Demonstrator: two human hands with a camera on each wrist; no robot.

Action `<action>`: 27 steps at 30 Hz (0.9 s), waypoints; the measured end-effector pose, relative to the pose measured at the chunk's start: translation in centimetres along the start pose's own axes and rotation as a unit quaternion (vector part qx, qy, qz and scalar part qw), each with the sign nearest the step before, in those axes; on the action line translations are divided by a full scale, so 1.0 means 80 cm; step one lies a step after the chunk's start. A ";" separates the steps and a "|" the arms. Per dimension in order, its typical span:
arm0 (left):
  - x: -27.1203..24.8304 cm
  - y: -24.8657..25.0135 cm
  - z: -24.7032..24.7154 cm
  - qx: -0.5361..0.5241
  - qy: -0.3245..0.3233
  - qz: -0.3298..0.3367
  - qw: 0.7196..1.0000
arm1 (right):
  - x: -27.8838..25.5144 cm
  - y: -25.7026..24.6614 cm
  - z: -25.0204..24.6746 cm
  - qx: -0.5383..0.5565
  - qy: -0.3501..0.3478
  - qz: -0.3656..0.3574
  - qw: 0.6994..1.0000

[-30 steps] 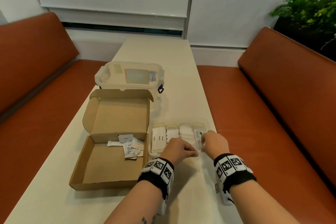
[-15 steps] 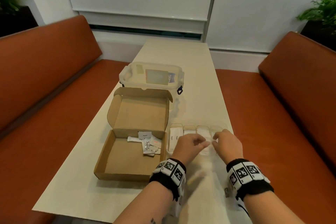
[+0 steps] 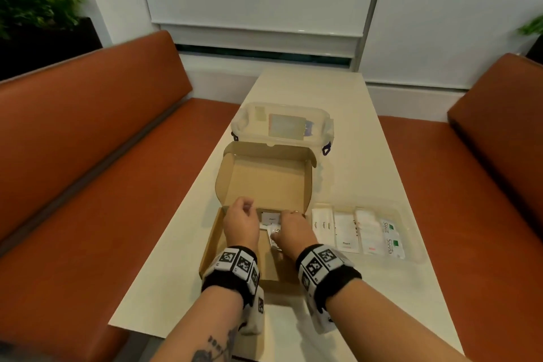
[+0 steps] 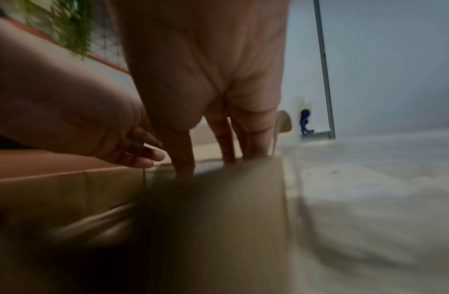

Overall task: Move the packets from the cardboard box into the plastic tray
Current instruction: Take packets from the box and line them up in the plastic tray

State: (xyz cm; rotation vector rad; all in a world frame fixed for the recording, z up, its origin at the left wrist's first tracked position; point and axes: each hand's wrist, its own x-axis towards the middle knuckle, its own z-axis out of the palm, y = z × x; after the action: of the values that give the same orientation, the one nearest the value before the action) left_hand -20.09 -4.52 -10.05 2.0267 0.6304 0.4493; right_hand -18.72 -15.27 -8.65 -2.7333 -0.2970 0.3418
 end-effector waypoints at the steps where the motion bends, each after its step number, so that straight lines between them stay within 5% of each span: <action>1: 0.003 -0.007 -0.003 0.008 -0.003 -0.009 1.000 | 0.005 -0.006 0.006 -0.012 -0.010 0.022 1.000; 4: 0.009 -0.026 -0.007 0.016 -0.026 -0.030 0.999 | 0.017 -0.015 0.022 -0.088 -0.034 0.064 0.993; 10: 0.013 -0.047 -0.011 0.043 -0.070 -0.034 0.996 | 0.026 -0.021 0.025 -0.192 -0.068 0.035 0.978; 16: 0.006 -0.049 -0.007 0.047 -0.089 -0.047 0.994 | 0.027 -0.018 0.022 -0.203 -0.111 0.021 0.973; 27: -0.008 -0.039 -0.011 0.046 -0.087 -0.070 0.993 | 0.013 0.002 0.006 -0.133 -0.021 0.010 0.991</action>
State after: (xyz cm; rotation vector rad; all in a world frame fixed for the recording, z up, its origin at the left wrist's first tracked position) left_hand -21.89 -3.00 -12.36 2.0654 0.6921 0.1612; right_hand -17.85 -15.03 -9.34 -2.9948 -0.3492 0.3918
